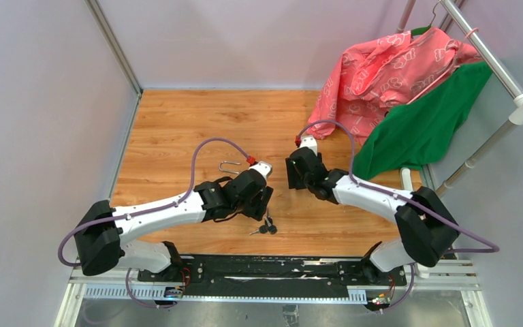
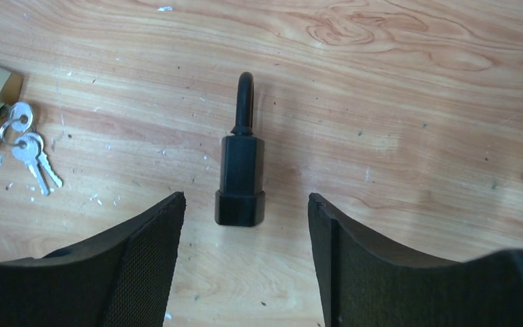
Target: Unlock with the key
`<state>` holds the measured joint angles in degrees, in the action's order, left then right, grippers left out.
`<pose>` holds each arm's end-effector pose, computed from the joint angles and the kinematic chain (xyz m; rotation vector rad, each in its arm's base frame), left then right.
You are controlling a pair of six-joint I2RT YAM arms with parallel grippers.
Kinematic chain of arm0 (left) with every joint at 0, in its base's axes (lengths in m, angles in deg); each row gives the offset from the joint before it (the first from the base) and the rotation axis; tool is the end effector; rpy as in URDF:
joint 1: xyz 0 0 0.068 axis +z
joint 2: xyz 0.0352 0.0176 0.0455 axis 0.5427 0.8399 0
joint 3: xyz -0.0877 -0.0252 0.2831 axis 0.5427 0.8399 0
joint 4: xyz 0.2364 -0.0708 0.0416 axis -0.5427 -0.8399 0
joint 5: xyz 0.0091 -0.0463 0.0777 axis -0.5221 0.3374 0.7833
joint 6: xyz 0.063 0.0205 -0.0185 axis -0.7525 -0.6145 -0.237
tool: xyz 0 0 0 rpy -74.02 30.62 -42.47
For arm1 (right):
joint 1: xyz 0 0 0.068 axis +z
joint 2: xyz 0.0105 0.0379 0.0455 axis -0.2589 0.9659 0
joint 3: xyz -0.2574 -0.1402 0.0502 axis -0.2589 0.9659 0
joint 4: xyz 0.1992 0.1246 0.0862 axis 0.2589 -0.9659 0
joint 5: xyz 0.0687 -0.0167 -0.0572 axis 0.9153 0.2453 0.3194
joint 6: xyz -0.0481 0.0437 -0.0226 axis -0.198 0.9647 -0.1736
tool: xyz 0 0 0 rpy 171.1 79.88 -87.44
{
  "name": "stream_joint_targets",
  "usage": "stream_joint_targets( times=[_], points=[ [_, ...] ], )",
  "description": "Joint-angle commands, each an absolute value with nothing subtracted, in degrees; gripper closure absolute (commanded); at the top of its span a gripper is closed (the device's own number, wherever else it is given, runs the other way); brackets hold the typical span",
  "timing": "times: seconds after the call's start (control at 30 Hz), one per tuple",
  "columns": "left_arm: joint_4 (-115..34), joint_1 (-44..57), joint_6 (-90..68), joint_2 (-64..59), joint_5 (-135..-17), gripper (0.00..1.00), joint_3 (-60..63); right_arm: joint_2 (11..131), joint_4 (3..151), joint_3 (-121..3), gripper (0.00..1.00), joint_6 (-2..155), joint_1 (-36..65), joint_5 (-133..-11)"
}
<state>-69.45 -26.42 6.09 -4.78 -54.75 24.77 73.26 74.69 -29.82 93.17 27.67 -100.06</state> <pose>0.1405 -0.2123 0.2491 0.5672 2.4072 -0.4041 0.2373 0.1922 0.2277 -0.1811 2.2204 0.2269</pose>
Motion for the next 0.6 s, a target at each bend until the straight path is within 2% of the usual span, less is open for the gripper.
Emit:
stream_joint_targets(
  times=[0.0,0.17,0.33,0.43,0.57],
  points=[
    [-66.1,-26.8,7.5,-4.7,-52.1,0.37,27.0,68.8,68.3,-32.6,0.32,87.3,27.2,-97.5],
    [-66.0,-26.4,8.3,-7.4,-48.8,0.37,29.9,62.6,63.0,-33.3,0.37,78.4,30.0,-84.0],
    [-65.9,-23.4,10.5,-9.7,-49.0,0.38,32.7,61.9,57.4,-35.9,0.38,78.0,36.2,-78.1],
    [-67.2,-22.7,12.0,-11.6,-46.7,0.39,34.0,64.7,56.2,-38.2,0.41,82.9,39.3,-79.1],
    [-70.2,-22.3,14.6,-14.8,-42.6,0.41,35.1,71.5,51.9,-43.4,0.42,92.6,44.0,-86.7]
  ],
)
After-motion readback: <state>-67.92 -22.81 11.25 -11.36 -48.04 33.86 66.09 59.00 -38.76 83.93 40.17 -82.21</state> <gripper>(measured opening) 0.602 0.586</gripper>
